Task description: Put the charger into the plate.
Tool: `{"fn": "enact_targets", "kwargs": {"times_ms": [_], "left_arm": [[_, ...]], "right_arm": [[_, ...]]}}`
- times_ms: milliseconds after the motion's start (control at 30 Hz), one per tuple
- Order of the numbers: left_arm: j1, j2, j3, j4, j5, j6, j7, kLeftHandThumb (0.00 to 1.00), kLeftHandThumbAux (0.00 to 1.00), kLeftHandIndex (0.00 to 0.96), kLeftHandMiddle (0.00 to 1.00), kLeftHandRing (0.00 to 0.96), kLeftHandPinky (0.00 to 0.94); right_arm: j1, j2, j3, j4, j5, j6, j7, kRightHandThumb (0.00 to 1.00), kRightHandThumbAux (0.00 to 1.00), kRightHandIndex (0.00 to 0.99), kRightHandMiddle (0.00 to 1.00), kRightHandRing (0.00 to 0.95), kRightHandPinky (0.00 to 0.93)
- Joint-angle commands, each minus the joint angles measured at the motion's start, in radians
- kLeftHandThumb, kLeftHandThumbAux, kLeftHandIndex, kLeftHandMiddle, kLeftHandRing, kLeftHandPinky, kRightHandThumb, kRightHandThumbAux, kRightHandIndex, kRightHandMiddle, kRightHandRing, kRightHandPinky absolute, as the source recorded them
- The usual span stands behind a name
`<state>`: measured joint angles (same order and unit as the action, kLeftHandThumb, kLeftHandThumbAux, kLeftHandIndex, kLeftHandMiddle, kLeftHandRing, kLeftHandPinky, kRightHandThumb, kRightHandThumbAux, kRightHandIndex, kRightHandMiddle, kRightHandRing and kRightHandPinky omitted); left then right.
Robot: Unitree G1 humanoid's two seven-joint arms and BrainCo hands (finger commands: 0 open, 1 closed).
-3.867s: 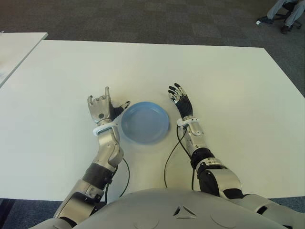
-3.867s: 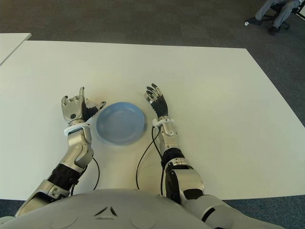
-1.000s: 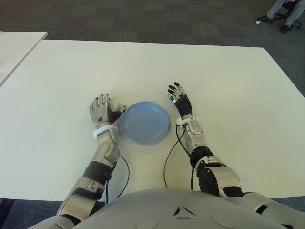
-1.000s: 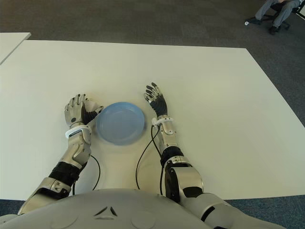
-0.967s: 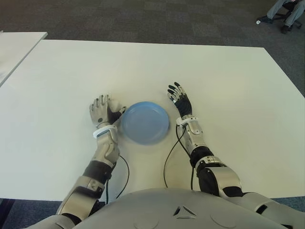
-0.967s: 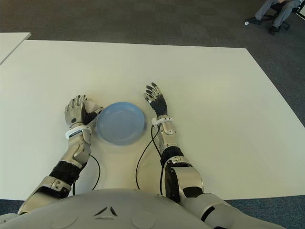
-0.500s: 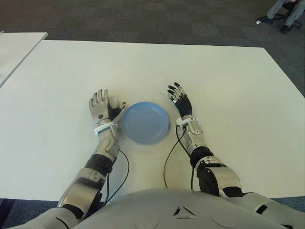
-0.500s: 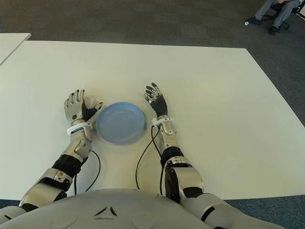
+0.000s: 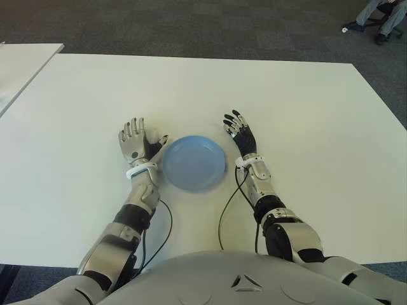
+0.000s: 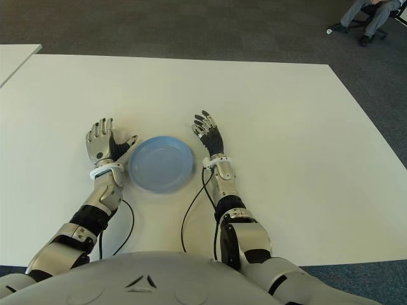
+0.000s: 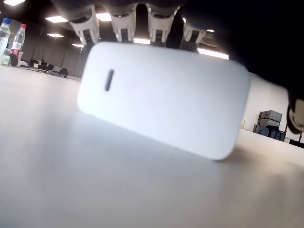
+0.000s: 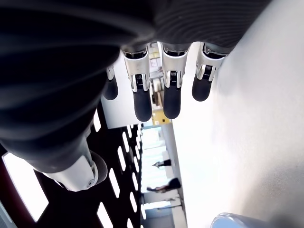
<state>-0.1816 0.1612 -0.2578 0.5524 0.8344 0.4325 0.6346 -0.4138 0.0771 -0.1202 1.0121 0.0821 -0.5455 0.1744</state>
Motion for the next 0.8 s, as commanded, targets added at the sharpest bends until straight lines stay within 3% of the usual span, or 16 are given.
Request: {"fn": "enact_targets", "kwargs": {"times_ms": [33,500,800], "left_arm": [[0.038,-0.010,-0.016,0.037,-0.022,0.014,-0.004,0.187,0.311,0.000,0.000,0.000,0.019],[0.040,-0.019,-0.003,0.043,-0.039,0.018,0.014,0.173,0.311,0.000,0.000,0.000,0.035],[0.042,-0.059,0.030,0.049,-0.075,0.074,0.035,0.173,0.326,0.000,0.000,0.000,0.040]], "right_arm": [[0.031,-0.005,-0.010,0.031,0.011,0.024,0.001,0.070,0.725,0.081,0.204,0.160,0.115],[0.032,-0.004,-0.018,0.030,0.011,0.023,0.005,0.069,0.726,0.082,0.206,0.164,0.120],[0.032,-0.003,-0.021,0.032,0.011,0.014,0.012,0.075,0.730,0.084,0.205,0.163,0.124]]}}
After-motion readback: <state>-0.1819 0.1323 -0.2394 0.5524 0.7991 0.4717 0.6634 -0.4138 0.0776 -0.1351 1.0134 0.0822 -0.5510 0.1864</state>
